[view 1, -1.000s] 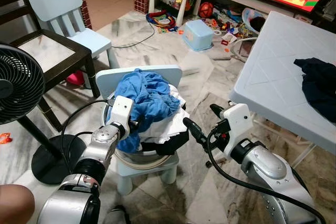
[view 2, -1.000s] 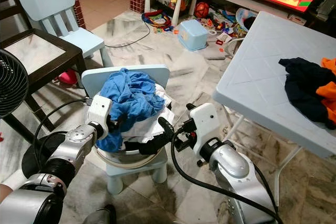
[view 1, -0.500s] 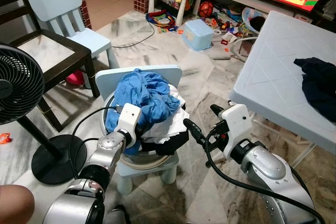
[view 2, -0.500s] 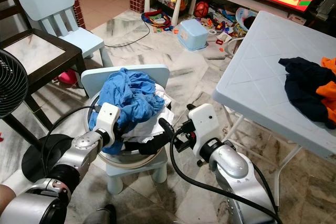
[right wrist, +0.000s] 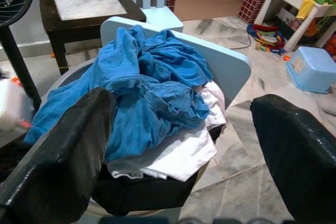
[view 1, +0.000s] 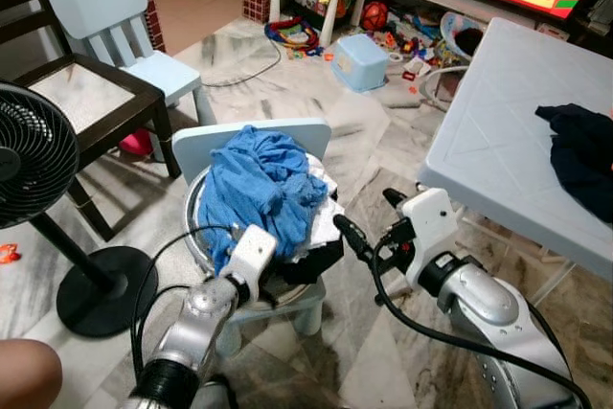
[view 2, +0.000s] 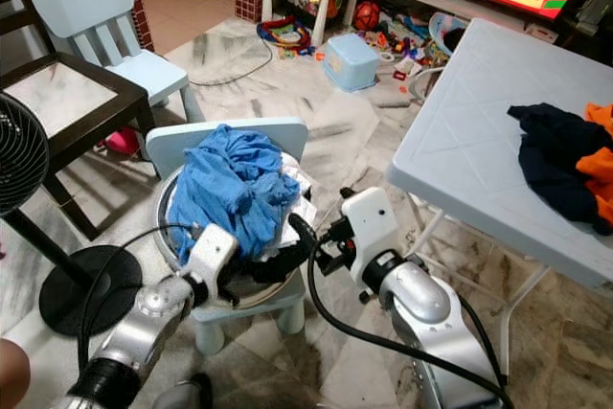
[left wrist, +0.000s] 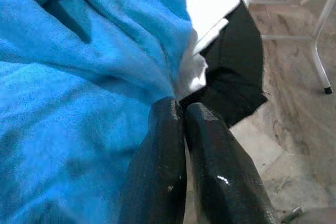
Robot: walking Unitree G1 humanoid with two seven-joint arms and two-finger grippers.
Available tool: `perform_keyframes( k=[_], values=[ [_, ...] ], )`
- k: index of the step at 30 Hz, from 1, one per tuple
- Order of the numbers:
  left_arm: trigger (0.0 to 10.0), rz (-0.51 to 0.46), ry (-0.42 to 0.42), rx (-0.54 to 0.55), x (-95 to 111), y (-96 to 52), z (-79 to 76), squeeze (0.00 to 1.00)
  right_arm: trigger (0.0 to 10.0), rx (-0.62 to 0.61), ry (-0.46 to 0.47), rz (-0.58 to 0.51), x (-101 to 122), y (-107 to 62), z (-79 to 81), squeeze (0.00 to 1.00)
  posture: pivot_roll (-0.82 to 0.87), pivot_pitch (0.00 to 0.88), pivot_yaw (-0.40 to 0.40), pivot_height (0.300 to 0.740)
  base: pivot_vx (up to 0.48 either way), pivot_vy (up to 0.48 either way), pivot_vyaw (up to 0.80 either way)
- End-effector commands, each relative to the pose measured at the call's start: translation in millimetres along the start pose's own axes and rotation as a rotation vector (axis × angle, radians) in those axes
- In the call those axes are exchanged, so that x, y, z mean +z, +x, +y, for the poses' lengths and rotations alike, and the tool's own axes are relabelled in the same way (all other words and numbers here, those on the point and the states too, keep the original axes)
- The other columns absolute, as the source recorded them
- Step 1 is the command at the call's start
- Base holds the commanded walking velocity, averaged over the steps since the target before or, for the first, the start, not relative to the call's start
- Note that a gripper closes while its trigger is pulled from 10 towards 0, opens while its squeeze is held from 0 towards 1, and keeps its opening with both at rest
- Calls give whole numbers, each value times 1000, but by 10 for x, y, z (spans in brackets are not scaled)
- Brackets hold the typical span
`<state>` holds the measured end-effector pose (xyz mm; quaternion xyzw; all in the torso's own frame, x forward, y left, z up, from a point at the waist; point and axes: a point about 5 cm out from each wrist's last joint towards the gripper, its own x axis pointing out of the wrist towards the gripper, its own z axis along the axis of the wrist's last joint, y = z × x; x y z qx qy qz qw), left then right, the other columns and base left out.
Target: Hang hanger
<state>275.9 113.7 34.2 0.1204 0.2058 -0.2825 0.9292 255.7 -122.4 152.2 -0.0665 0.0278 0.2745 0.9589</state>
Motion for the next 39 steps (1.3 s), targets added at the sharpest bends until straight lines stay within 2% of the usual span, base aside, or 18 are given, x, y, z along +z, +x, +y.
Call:
perform_keyframes(
  k=[1, 2, 3, 4, 5, 10, 12, 17, 20, 22, 28, 35, 36, 39],
  values=[
    [0, -3, 20, -8, 50, -31, -48, 0, 10000, -2, -10, 4, -14, -1, -20, 0, -43, 129, -129, 740, 0, 0, 0],
    [0, -11, 28, 28, 86, -95, -32, 0, 10000, -1, -12, 4, -16, 4, -22, 0, -39, 128, -129, 740, 0, 0, 0],
    [10000, -48, 37, 64, 158, -113, 20, 216, 10000, -1, -13, 3, -15, 6, -22, 0, -38, 128, -130, 740, 0, 0, 0],
    [10000, -75, 44, 88, 209, -124, 56, 216, 10000, -1, -13, 3, -16, 9, -24, 0, -35, 128, -131, 740, 0, 0, 0],
    [10000, -145, 33, 143, 352, -125, 172, 1000, 10000, 1, -13, 3, -19, 20, -20, 0, -33, 128, -132, 740, 0, 0, 0],
    [10000, -189, 67, 185, 479, -112, 289, 1000, 10000, 5, -15, 1, -15, 29, -8, 0, -35, 126, -132, 740, 0, 0, 0],
    [10000, -214, 75, 223, 571, -89, 403, 1000, 10000, 6, -18, -3, -9, 34, 0, 0, -36, 126, -130, 740, 0, 0, 0],
    [10000, -198, 114, 251, 737, 47, 602, 1000, 10000, 6, -21, -9, -3, 33, 10, 0, -53, 123, -128, 740, 0, 0, 0],
    [10000, -186, 116, 261, 760, 91, 653, 1000, 10000, 6, -23, -11, -1, 29, 18, 0, -63, 122, -126, 740, 0, 0, 0],
    [10000, -168, 121, 291, 782, 159, 752, 1000, 10000, -1, -27, -10, 0, 3, 13, 0, -74, 126, -124, 740, 0, 0, 0],
    [10000, -139, 89, 288, 759, 228, 802, 1000, 10000, -7, -29, -7, -1, -32, 17, 0, -87, 133, -119, 740, 0, 0, 0],
    [10000, -128, 157, 253, 825, 323, 729, 1000, 10000, -17, -37, -11, 14, -40, 7, 0, -95, 139, -116, 740, 0, 0, 0],
    [10000, -123, 173, 244, 818, 332, 706, 0, 10000, -19, -37, -12, 14, -41, 6, 0, -95, 142, -116, 740, 0, 0, 0],
    [10000, -120, 205, 198, 792, 361, 628, 0, 10000, -20, -37, -13, 18, -41, 11, 0, -96, 145, -116, 740, 0, 0, 0]
  ],
)
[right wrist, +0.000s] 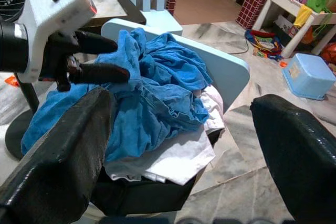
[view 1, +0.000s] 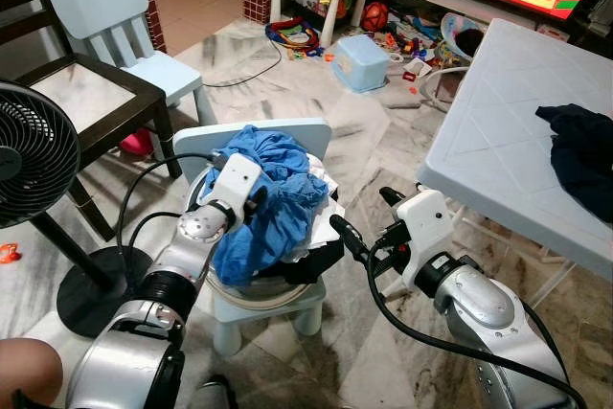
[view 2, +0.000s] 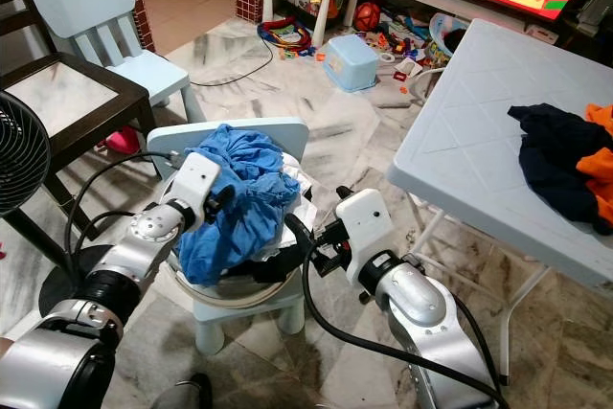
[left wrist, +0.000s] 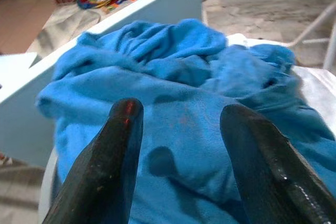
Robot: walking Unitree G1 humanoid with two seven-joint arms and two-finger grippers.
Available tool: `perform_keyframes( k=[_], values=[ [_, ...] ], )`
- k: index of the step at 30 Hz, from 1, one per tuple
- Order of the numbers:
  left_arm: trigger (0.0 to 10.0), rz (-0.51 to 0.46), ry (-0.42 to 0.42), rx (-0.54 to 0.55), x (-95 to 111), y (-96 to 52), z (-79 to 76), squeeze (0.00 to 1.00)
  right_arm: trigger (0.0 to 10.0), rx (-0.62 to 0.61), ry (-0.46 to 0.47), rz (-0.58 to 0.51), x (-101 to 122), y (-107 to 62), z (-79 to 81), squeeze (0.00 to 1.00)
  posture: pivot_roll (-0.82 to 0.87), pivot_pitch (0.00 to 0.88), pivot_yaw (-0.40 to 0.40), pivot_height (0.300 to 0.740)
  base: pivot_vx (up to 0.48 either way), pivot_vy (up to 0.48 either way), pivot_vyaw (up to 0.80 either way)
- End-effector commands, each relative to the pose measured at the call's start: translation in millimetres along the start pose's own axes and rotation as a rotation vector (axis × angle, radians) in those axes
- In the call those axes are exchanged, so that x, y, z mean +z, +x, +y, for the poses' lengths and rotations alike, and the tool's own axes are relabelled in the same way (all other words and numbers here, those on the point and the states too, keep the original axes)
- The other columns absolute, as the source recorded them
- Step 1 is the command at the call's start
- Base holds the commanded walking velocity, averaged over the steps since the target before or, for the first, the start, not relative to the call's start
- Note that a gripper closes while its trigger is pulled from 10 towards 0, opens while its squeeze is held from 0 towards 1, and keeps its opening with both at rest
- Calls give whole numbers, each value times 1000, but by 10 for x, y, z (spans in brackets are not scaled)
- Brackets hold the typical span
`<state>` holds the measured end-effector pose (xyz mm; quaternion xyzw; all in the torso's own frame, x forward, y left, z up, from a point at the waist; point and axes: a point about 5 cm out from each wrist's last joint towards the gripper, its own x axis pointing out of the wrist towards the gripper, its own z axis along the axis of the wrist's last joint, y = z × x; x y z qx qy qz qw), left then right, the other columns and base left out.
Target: Hang hanger
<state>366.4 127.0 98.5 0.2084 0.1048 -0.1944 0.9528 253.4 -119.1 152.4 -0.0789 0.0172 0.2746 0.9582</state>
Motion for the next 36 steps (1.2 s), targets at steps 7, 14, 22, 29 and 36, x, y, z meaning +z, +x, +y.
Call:
perform_keyframes(
  k=[7, 14, 22, 29, 36],
  values=[
    [10000, 99, 4, -129, -188, 2, -201, 0, 10000, -14, -8, 5, 2, -38, -16, 0, -96, 146, -116, 740, 0, 0, 0],
    [0, 182, -27, -113, -397, -64, -147, 0, 10000, -14, -13, 9, -7, -39, -26, 0, -101, 139, -112, 740, 0, 0, 0],
    [0, 183, -28, -75, -392, -71, -51, 0, 10000, -15, -15, 5, -7, -27, -24, 0, -96, 132, -113, 740, 0, 0, 0],
    [0, 119, -91, -23, -331, -59, -17, 0, 10000, -10, -19, 1, -1, -8, -23, 0, -92, 127, -116, 740, 0, 0, 0],
    [0, 84, -103, -7, -276, -47, 10, 0, 10000, -11, -22, 0, -2, -5, -27, 0, -91, 124, -114, 740, 0, 0, 0]
  ],
)
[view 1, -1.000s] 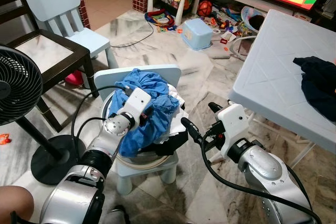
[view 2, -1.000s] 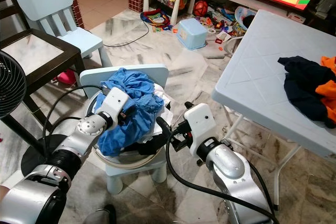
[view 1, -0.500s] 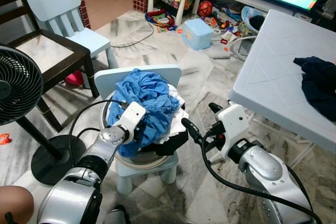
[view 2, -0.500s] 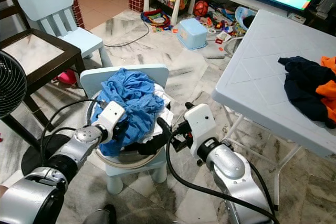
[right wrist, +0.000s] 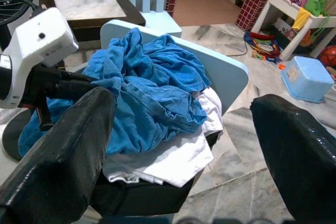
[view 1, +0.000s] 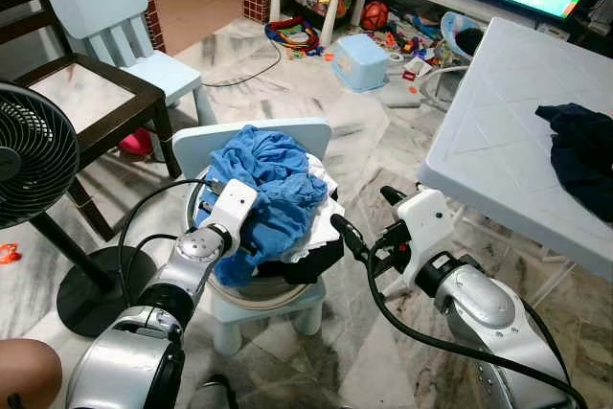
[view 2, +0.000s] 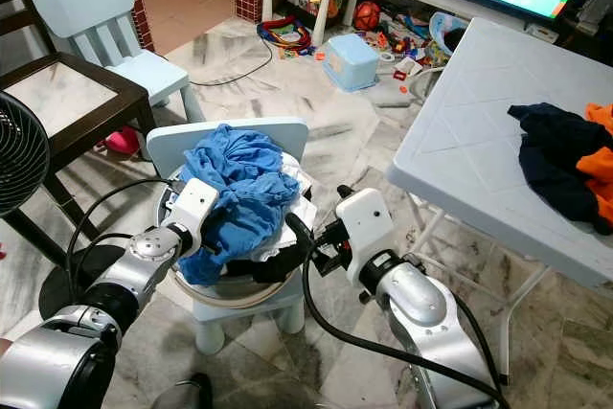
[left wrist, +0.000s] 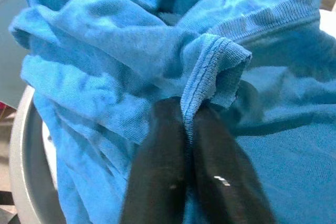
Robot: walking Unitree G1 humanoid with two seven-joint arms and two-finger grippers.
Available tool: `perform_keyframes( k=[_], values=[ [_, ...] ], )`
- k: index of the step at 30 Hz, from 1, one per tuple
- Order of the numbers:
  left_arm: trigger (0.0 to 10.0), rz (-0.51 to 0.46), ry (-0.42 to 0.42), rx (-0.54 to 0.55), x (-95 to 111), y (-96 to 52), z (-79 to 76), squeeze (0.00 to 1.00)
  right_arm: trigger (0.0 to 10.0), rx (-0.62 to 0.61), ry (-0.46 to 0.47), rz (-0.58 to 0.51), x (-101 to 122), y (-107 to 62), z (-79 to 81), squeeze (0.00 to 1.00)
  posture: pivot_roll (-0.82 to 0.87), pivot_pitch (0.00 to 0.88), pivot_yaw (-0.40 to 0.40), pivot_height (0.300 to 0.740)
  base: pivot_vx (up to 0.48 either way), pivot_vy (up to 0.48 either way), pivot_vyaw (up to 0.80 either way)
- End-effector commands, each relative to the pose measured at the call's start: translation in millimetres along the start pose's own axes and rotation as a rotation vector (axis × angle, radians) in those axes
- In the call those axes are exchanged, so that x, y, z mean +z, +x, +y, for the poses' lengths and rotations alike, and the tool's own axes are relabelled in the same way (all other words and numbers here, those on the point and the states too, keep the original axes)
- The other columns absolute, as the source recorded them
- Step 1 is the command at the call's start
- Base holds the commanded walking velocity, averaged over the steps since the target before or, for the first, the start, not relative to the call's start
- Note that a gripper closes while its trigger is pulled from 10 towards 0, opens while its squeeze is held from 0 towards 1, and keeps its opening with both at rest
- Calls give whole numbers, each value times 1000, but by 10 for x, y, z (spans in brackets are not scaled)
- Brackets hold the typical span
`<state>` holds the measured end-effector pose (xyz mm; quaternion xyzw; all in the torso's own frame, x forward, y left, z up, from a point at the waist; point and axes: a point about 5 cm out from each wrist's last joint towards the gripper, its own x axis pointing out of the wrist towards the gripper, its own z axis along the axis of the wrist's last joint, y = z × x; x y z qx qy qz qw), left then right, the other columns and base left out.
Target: Hang hanger
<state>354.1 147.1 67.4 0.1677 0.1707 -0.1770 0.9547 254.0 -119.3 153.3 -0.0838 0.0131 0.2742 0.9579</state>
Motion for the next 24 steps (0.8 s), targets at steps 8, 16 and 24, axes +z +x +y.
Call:
perform_keyframes(
  k=[8, 16, 24],
  values=[
    [0, -180, -108, 25, 367, 50, 33, 0, 10000, -10, -11, 3, -16, -6, -10, 0, -87, 123, -114, 740, 0, 0, 0],
    [0, -473, -367, -30, 1065, 50, 87, 0, 10000, -16, -13, -7, -12, 37, -24, 0, -71, 113, -111, 740, 0, 0, 0],
    [0, -848, -428, -223, 2185, -223, 123, 0, 10000, -17, -8, -14, -31, 65, 5, 0, -50, 102, -102, 740, 0, 0, 0]
  ],
)
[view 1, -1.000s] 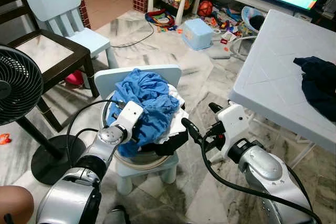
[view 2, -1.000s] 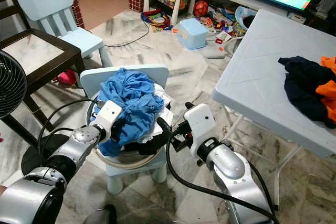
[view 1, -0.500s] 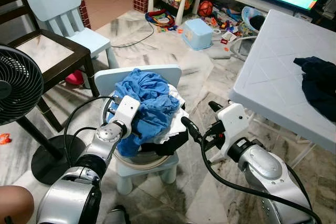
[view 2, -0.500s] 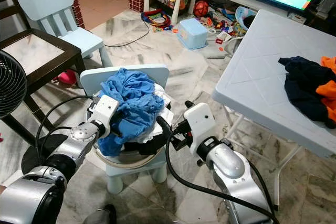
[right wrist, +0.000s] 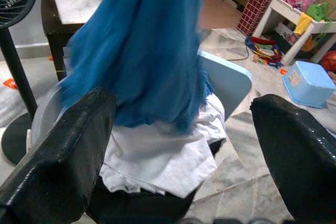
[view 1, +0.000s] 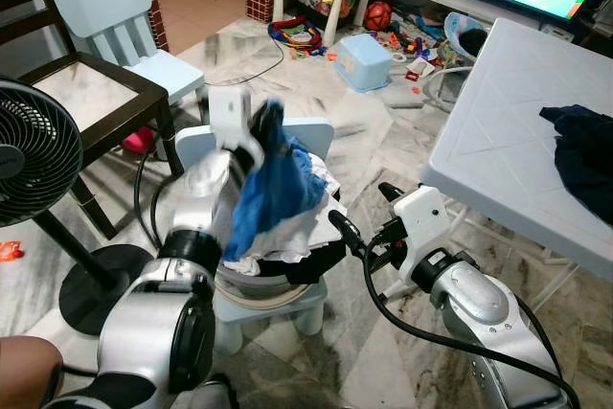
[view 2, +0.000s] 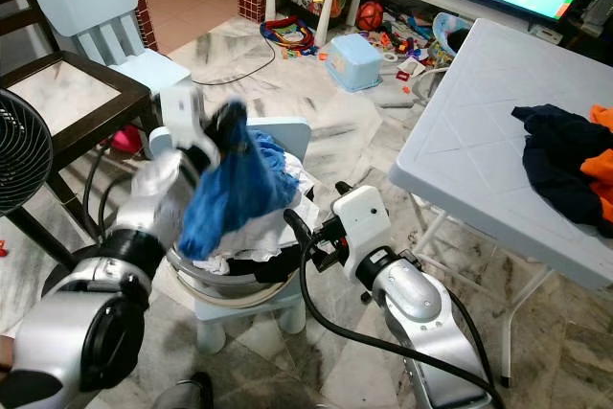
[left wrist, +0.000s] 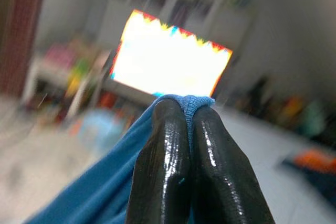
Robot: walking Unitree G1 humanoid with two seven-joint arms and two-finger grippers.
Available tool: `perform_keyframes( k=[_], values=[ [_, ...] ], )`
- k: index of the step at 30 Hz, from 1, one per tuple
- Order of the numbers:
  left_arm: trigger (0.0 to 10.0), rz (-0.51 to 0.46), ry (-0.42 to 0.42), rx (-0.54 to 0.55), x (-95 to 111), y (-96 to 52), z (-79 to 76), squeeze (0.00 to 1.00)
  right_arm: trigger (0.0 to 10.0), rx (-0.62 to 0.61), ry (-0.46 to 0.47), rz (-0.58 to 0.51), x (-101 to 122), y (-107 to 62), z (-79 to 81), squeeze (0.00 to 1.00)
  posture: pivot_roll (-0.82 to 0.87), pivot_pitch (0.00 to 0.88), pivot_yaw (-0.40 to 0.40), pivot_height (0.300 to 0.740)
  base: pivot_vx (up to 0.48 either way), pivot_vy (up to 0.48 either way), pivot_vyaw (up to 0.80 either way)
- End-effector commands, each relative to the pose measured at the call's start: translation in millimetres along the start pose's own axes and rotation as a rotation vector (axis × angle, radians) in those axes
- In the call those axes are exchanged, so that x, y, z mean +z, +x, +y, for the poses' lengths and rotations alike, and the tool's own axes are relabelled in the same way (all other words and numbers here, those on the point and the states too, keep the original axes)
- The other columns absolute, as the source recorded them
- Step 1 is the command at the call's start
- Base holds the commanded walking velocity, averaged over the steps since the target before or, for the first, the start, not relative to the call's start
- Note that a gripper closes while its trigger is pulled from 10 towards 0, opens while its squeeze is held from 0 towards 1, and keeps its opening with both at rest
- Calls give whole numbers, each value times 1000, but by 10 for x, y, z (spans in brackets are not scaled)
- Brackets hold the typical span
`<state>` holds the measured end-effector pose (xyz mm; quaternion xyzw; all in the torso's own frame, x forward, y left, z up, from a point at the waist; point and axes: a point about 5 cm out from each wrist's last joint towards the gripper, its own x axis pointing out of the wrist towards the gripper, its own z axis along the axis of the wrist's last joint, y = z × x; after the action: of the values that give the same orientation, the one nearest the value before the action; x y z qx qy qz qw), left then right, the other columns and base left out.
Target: Hang hanger
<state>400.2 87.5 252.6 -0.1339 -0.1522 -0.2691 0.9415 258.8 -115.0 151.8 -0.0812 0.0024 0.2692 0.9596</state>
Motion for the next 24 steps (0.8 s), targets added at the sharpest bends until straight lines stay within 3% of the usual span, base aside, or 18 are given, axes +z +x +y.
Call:
perform_keyframes(
  k=[1, 6, 8, 9, 10, 11, 17, 20, 24],
  values=[
    [0, -134, -61, -108, 349, 128, -196, 0, 10000, -5, -7, 5, -25, 5, 4, 0, -45, 102, -96, 740, 0, 0, 0],
    [0, -234, -120, -105, 503, 49, -255, 0, 10000, -8, -2, 2, -35, -2, 27, 0, -37, 109, -93, 740, 0, 0, 0],
    [0, -226, -158, -13, 374, -81, -152, 0, 10000, -9, 2, 4, -45, -10, 37, 0, -33, 114, -95, 740, 0, 0, 0],
    [0, -189, -208, 95, 165, -256, -44, 0, 10000, -6, 4, 7, -56, -20, 48, 0, -28, 121, -100, 740, 0, 0, 0],
    [0, -177, -221, 128, 99, -313, -15, 0, 10000, -5, 5, 8, -60, -22, 50, 0, -28, 121, -100, 740, 0, 0, 0],
    [0, -117, -278, 215, -120, -490, 32, 0, 10000, -3, 6, 10, -67, -25, 53, 0, -23, 126, -104, 740, 0, 0, 0],
    [0, 95, -538, 554, -899, -1274, 86, 0, 10000, 11, 4, 17, -74, -17, 39, 0, -9, 141, -130, 740, 0, 0, 0],
    [78, 125, -614, 623, -1022, -1409, 111, 0, 10000, 18, 0, 18, -72, -9, 38, 0, -14, 141, -135, 740, 0, 0, 0],
    [0, 135, -619, 641, -1021, -1437, 114, 0, 10000, 19, -3, 17, -68, -9, 34, 0, -17, 141, -133, 740, 0, 0, 0]
  ],
)
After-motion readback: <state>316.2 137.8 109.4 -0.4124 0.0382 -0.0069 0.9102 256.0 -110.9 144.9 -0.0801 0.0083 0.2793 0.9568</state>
